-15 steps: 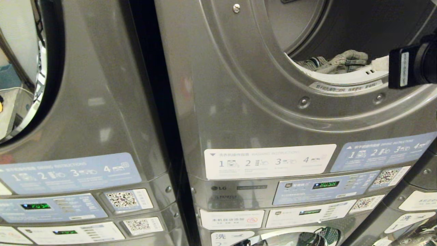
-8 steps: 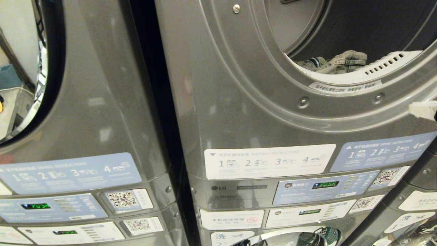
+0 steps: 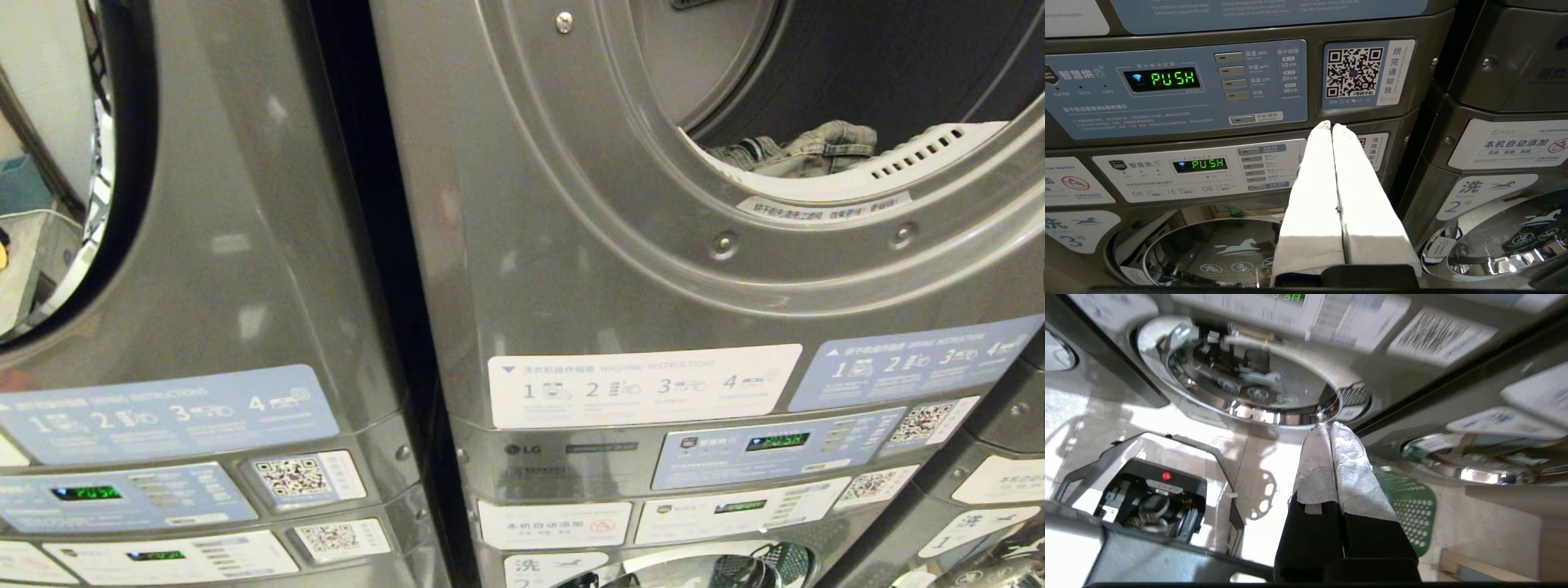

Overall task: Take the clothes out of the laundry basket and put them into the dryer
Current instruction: Close the dryer

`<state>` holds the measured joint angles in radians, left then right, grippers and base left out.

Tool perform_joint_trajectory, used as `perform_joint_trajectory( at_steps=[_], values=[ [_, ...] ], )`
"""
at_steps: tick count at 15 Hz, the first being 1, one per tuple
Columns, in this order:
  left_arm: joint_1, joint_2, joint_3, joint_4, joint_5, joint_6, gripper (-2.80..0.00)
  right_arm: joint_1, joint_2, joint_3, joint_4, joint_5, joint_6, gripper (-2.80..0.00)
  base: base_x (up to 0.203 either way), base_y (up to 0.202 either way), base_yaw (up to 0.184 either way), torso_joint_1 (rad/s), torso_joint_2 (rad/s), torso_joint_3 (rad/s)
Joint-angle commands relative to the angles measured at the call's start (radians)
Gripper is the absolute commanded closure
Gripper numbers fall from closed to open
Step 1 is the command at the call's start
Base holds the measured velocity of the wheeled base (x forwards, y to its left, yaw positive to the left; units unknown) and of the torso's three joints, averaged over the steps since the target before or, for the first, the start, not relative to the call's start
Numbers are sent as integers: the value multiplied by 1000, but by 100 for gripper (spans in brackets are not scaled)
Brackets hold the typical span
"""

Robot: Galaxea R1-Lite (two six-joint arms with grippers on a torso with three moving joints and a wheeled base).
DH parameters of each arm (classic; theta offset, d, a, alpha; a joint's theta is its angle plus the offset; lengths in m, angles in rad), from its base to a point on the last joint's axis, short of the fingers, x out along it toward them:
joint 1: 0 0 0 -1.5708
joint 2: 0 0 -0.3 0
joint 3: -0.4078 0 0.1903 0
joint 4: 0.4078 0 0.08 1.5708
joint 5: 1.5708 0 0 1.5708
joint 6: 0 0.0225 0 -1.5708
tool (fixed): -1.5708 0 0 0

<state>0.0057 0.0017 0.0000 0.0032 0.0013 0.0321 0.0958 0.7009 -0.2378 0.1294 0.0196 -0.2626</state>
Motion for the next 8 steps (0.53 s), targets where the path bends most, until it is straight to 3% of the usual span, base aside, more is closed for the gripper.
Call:
perform_joint_trajectory(
  at_steps=[1,4,8],
  values=[
    [0,0,2,0,0,0,0,-37,-190,195,-57,16,-7,0,0,0,0,0,0,0],
    [0,0,2,0,0,0,0,-133,-411,211,-38,48,9,0,0,0,0,0,0,0],
    [0,0,2,0,0,0,0,-116,-621,204,-44,53,46,0,0,0,0,0,0,0]
  ],
)
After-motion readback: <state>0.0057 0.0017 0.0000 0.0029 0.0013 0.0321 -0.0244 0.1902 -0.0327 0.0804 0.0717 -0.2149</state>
